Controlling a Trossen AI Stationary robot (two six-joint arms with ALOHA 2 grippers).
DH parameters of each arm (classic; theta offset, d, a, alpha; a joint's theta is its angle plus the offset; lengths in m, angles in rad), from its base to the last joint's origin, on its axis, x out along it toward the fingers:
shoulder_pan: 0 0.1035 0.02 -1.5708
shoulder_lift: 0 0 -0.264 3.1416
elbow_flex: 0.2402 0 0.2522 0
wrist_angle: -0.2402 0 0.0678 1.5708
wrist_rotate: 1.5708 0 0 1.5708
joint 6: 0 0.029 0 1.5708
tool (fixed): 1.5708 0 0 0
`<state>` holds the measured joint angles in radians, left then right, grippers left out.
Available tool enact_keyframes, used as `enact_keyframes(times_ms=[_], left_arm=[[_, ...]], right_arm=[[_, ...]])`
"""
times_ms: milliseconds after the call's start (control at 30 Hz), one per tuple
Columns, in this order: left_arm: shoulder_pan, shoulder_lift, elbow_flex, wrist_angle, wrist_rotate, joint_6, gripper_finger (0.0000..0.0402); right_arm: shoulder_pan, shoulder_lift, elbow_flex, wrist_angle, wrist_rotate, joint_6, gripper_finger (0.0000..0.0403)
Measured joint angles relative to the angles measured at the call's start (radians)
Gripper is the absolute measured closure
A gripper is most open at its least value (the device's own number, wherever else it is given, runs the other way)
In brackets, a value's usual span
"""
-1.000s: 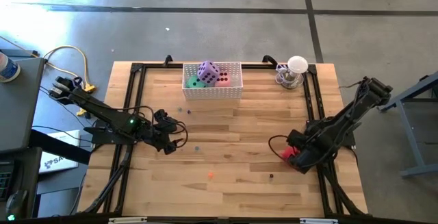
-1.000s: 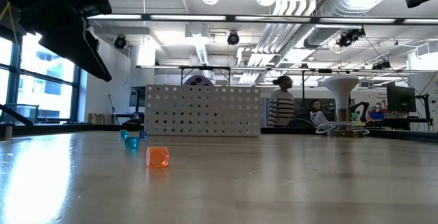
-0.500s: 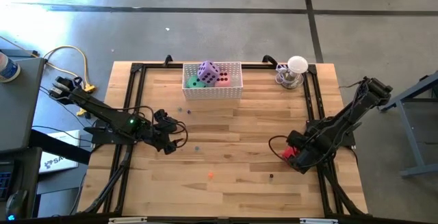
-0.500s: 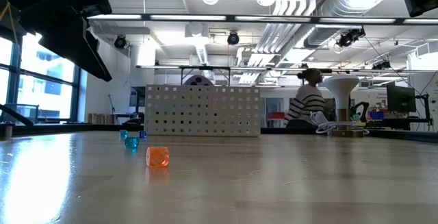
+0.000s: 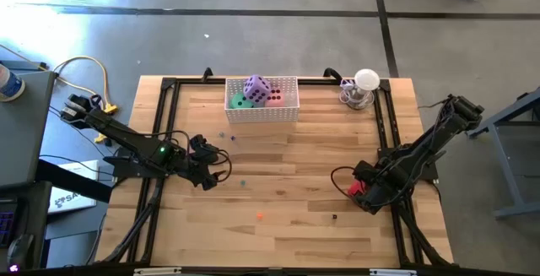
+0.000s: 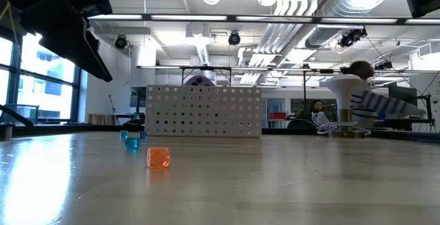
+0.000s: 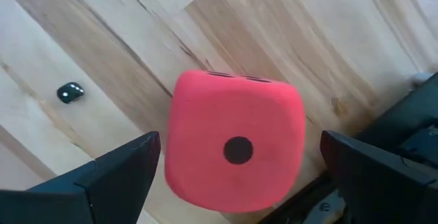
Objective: Pick & Place Dice
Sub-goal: Put the large red dice into the white basket
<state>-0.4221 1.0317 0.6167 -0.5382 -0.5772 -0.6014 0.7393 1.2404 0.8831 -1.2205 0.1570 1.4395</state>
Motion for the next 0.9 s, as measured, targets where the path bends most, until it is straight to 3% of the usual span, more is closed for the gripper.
enact_keyframes(times_ms=[300,900], left_arm=[[0.0,0.0,0.0,0.0,0.0,0.0,0.0002],[0.0,0.0,0.0,0.0,0.0,0.0,0.0002]], right_arm=[[0.0,-0.004,-0.097,0.115,-0.026,0.001,0.0009],[0.0,0.012,-0.122,0.262,-0.011,-0.03,0.0009]])
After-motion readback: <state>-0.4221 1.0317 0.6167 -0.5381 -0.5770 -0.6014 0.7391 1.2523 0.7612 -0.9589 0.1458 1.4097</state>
